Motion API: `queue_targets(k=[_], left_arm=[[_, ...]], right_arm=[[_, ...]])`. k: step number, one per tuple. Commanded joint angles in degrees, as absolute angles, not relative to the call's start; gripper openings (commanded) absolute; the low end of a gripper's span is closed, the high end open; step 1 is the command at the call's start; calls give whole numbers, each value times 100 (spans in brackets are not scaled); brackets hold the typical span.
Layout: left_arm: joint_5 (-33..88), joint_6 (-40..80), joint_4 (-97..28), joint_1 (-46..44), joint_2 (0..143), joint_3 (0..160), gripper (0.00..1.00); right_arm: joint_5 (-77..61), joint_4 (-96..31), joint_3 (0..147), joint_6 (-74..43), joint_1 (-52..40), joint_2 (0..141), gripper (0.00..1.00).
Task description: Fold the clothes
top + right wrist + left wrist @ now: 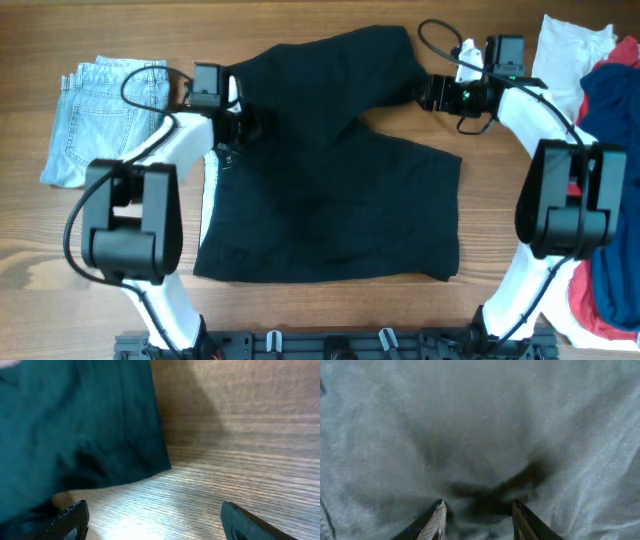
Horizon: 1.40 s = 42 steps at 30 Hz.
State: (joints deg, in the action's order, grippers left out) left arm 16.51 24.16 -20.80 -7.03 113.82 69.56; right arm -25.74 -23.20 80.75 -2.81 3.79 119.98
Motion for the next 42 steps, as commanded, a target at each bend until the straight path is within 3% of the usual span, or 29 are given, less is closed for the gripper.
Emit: queue_targets(k=[1,14,15,16,17,18,28,38,39,40,42], left_arm=[[1378,2449,-2239,-729,11603,6954,42],[1081,2447,-2670,-729,11622,6954,40],[1079,2447,-2687,-731,11629,6952,40],[1079,2447,-2705,-729,11638,6952,40],[1079,2447,-2729,-729,11649,6952,40],[1076,2445,-2753,-729,11668,6952,40],[862,2445,-2899,-729,11810,6840,35],[862,2445,-2904,-729,11810,6840,34],[862,2445,-2904,-729,11810,6840,34],[862,2445,-2919,-729,11810,6840,34],[862,2434,-2947,-729,11810,6840,35]], right_arm=[[-2980,-2239,8095,244,353,12339,84],[-3159,-1286,8093,449,-43,12763,81],[-3153,-1223,8093,449,-54,12763,73],[-3116,-1197,8093,443,-54,12763,54],[-2976,-1203,8093,395,-51,12763,25],[-2812,-1249,8097,285,-36,12761,5],[537,-2231,8335,508,248,11290,4],[1225,-3916,8291,582,250,11144,12],[1345,-3988,8291,587,250,11144,16],[1487,-4056,8291,589,250,11144,30],[1643,-4169,8291,602,250,11144,36]])
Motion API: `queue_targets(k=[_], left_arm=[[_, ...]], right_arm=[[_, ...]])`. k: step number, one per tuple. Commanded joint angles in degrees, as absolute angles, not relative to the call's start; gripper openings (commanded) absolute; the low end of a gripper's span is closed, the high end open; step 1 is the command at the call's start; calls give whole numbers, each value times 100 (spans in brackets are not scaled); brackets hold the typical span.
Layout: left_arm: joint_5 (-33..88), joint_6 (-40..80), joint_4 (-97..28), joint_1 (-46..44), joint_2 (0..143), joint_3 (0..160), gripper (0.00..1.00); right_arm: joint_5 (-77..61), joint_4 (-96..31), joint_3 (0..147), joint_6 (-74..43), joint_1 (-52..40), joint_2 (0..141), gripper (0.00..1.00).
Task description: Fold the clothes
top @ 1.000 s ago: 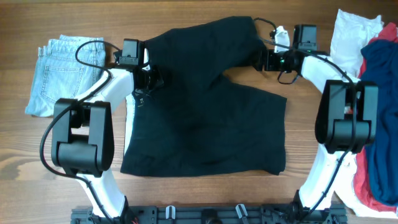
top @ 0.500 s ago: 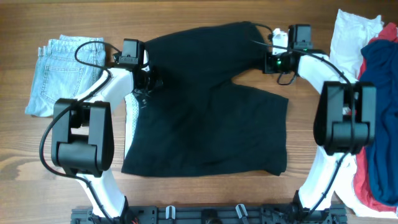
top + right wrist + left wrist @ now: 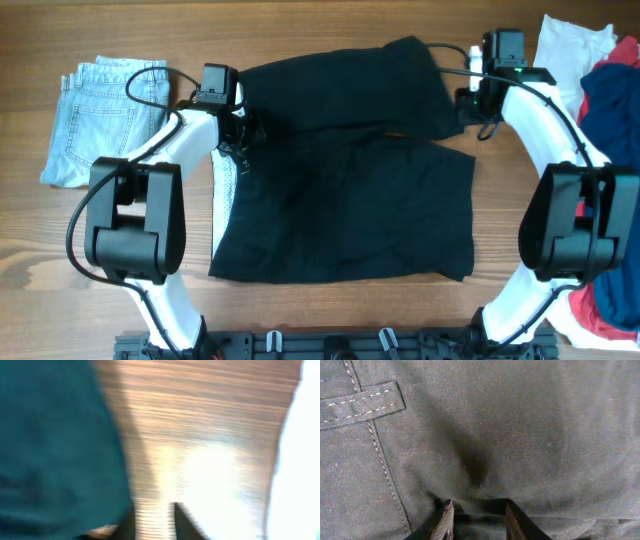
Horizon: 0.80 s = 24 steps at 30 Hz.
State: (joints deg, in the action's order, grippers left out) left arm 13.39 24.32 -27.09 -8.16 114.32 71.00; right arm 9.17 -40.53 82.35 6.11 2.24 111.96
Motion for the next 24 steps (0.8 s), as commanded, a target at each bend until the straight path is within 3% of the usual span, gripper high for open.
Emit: queue_targets(k=[1,5,9,11,13,14,19,24], left_arm=[[858,2357,-2967,-729,11810,6842,35],[770,2248,-3057,-718,11725,6917,34],[714,2095,-3221,-714,11196,7188,40],[556,2099,-3422,-711,10794,7314,49],[410,2099,-3658,-711,10363,7334,73],[307,2102,-3992,-711,10022,7332,68],[309,2296,-5376,-711,9710,7323,67],[311,2300,-5546,-703,9786,6976,68]], right_arm=[[1706,-4254,8291,604,250,11144,36],[1621,-4532,8291,497,250,11144,37],[939,-4836,8291,261,250,11144,38],[499,-4991,8291,259,250,11144,39],[148,-5207,8291,257,250,11144,41],[-36,-5461,8291,163,248,11144,41],[-609,-6337,8294,64,248,11142,41],[-589,-6630,8291,-27,248,11142,44]])
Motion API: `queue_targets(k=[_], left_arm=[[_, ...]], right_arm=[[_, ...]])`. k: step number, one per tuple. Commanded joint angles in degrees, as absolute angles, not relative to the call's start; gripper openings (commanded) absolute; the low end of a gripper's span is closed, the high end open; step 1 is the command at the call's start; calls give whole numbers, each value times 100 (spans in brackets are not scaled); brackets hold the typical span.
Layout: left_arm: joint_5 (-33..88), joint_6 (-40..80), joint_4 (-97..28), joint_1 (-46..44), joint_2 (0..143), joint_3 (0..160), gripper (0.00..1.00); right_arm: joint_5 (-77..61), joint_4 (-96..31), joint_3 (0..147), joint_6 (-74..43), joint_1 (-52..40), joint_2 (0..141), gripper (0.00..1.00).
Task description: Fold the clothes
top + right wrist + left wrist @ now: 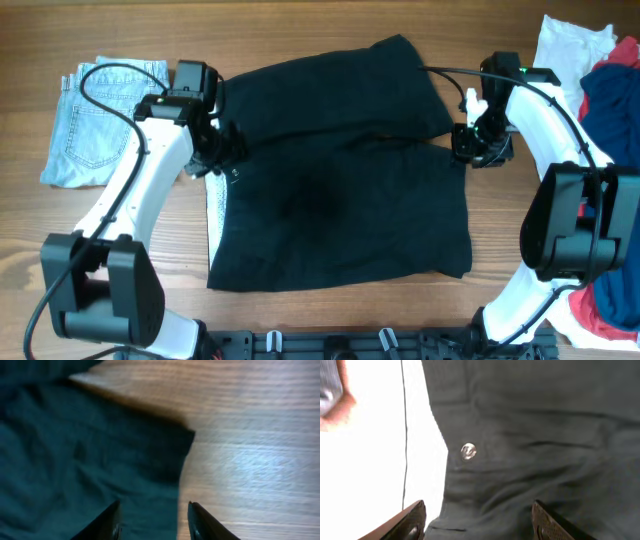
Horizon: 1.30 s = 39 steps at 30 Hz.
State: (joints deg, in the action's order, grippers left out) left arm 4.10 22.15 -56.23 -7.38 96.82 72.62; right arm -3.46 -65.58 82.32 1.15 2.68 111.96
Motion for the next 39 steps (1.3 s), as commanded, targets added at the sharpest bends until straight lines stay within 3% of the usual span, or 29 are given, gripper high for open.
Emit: queue_targets(k=[1,9,16,29,34,39], left_arm=[[314,2300,-5446,-685,9793,6853,68],[923,1789,-4357,-381,9806,5948,70],[1612,1518,-3579,-272,9828,5520,66],[1791,1584,-3785,-272,9848,5315,63],[2414,1575,-3929,-272,9848,5315,52],[2460,1538,-3953,-270,9848,5315,4]], right_arm=[[-589,-6657,8291,-47,248,11142,44],[-589,-6722,8285,-51,248,11142,45],[-589,-6718,8281,-40,248,11142,44],[-587,-6711,8281,-1,250,11142,45],[-589,-6705,8281,-1,250,11142,45],[-587,-6711,8281,-1,250,11142,45]])
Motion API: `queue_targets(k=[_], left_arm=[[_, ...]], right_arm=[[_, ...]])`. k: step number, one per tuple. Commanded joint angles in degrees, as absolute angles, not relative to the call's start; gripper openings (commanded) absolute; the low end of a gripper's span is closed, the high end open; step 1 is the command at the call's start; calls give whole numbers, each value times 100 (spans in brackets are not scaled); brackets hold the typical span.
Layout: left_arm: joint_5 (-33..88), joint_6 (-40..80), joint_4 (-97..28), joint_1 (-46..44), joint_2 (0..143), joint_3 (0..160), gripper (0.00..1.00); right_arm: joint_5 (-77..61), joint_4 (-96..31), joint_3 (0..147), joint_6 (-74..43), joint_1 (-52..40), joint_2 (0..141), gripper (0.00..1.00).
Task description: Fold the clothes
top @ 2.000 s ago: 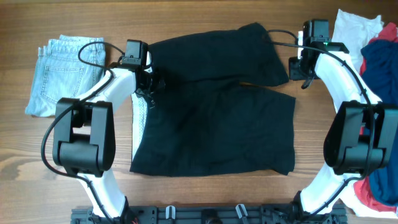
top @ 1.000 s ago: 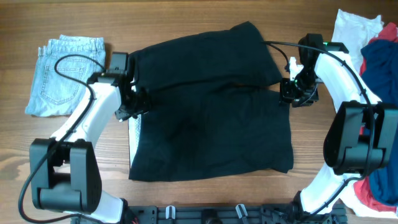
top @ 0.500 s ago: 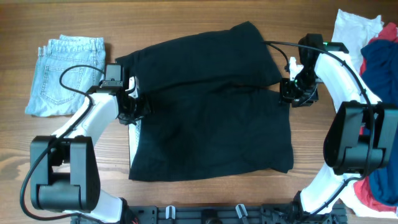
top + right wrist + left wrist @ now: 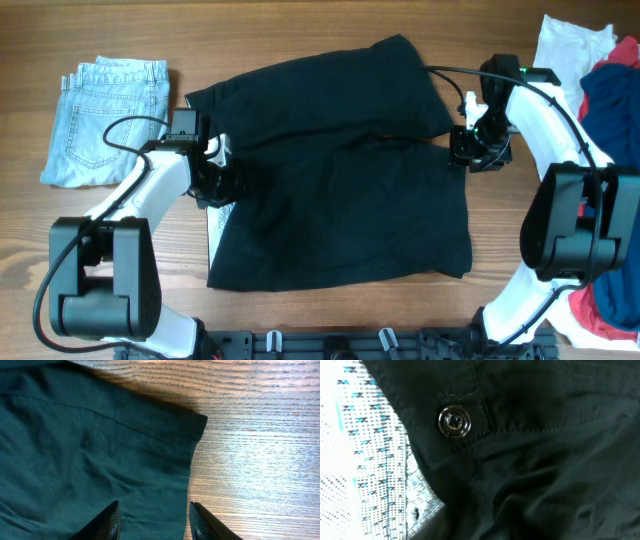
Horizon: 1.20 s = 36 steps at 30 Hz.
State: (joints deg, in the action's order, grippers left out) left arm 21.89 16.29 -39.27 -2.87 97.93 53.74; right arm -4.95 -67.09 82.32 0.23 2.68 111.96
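Black shorts (image 4: 340, 190) lie spread on the wooden table, with one leg lying slantwise across the top. My left gripper (image 4: 222, 183) is pressed to the waistband at the left edge. Its wrist view shows only a dark button (image 4: 454, 421) and white patterned lining (image 4: 375, 460); its fingers are hidden. At the shorts' right hem corner (image 4: 192, 422), my right gripper (image 4: 468, 152) stands open. In the right wrist view the right gripper (image 4: 155, 522) straddles the hem edge just above the cloth.
Folded light-blue jeans (image 4: 105, 120) lie at the far left. A heap of unfolded clothes sits at the right edge: white (image 4: 570, 50), blue (image 4: 612, 95) and red (image 4: 598, 300). Bare wood (image 4: 330, 20) lies beyond the shorts.
My left gripper has moved down the waistband from the upper left corner to the button and lining, now close against the cloth. My right gripper stays open at the same hem corner.
At first both grippers were on the shorts' top leg, left on the cloth and right open at its end. Then the leg lay straighter and the shorts further right. Then both stood open, left at the waist, right at the lower hem corner, where they remain.
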Motion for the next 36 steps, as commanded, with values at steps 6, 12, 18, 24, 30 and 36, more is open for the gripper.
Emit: queue_targets(k=[6,12,18,24,30,36], left_arm=[[1833,1546,-4287,-252,9773,5328,4],[-504,2805,-5057,-89,9118,5465,4],[-574,2877,-4895,-89,9244,5419,4],[-1079,2947,-4906,-84,9314,5035,4],[-1291,3055,-4759,-84,9314,5024,15],[-1271,3050,-4783,-84,9314,5024,54]], right_arm=[[-587,-6713,8281,1,250,11142,45],[-587,-6709,8281,-5,250,11142,45],[-591,-6755,8281,-16,248,11142,45],[-648,-7011,8232,5,248,11142,49],[-1931,-6401,7924,523,242,11144,50],[-2475,-5518,7920,443,189,11144,54]])
